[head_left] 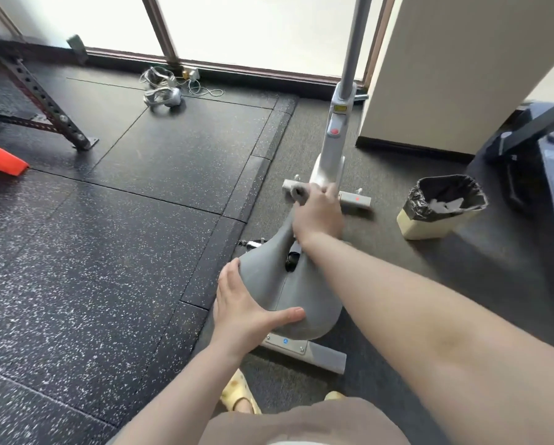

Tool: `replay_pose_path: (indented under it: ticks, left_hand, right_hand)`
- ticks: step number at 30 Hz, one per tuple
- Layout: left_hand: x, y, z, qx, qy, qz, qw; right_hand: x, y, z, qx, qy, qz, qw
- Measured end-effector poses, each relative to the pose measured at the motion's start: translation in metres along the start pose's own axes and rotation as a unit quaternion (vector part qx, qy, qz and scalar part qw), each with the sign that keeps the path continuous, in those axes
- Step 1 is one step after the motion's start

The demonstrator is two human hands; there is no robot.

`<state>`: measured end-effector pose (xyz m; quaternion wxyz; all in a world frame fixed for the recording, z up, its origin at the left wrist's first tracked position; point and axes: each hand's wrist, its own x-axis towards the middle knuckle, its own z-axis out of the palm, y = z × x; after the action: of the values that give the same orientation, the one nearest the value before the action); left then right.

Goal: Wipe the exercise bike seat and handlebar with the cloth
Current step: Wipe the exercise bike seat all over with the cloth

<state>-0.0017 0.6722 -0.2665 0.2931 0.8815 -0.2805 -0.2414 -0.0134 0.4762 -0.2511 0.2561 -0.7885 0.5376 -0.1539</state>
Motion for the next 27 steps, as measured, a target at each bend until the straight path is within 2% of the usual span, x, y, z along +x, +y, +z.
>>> replay_pose_path:
  ticks: [1,4,7,8,10,12,14,16,17,19,21,23,25,27]
  left_hand:
    - [0.000,-0.001,0.000,0.000,0.000,0.001,1.000]
    - [-0.001,-0.001,0.001,-0.011,0.003,0.006,1.000]
    - [0.000,0.000,0.000,-0.005,0.001,0.004,1.000]
    - [0.001,0.001,-0.001,0.004,-0.001,0.006,1.000]
    - [0.002,0.003,-0.001,0.026,-0.003,0.013,1.000]
    - [0.002,0.004,-0.002,0.049,-0.004,0.016,0.999]
    - [0.001,0.004,-0.002,0.050,-0.005,0.017,0.999]
    - [0.000,0.003,-0.003,0.034,-0.002,0.018,0.999]
    - [0.000,0.003,-0.003,0.026,-0.001,0.020,0.999]
    - [0.000,0.003,-0.001,0.016,-0.002,0.019,1.000]
    - [0.001,0.002,-0.001,0.014,-0.004,0.022,1.000]
    - [0.000,0.000,-0.001,0.015,-0.002,0.030,0.999]
    - [0.000,-0.001,0.000,0.007,0.005,0.038,0.999]
    - [0.001,0.000,0.001,-0.003,0.015,0.038,0.999]
  right_hand:
    - [-0.018,0.009,0.003,0.008,0.019,-0.022,1.000]
    - [-0.053,0.040,0.002,0.023,-0.001,-0.106,0.994]
    - [-0.042,0.049,0.000,0.051,0.016,-0.128,0.990]
    - [-0.033,0.043,0.002,0.064,0.033,-0.105,0.992]
    - [-0.016,0.029,0.005,0.130,0.045,-0.004,0.991]
    - [-0.016,0.026,0.006,0.198,0.018,0.069,0.978]
    - [-0.033,0.042,0.003,0.185,-0.006,0.073,0.980]
    - [-0.045,0.062,-0.001,0.114,-0.073,0.105,0.985]
    - [-0.039,0.068,-0.001,0.112,-0.107,0.140,0.978]
    - [-0.022,0.062,0.000,0.204,-0.146,0.208,0.945]
    - [-0.017,0.049,0.003,0.275,-0.115,0.226,0.927]
    - [-0.032,0.045,0.003,0.267,-0.089,0.185,0.942]
    - [-0.066,0.056,-0.004,0.158,-0.078,0.099,0.979]
    - [-0.107,0.071,-0.010,0.059,-0.028,-0.008,0.998]
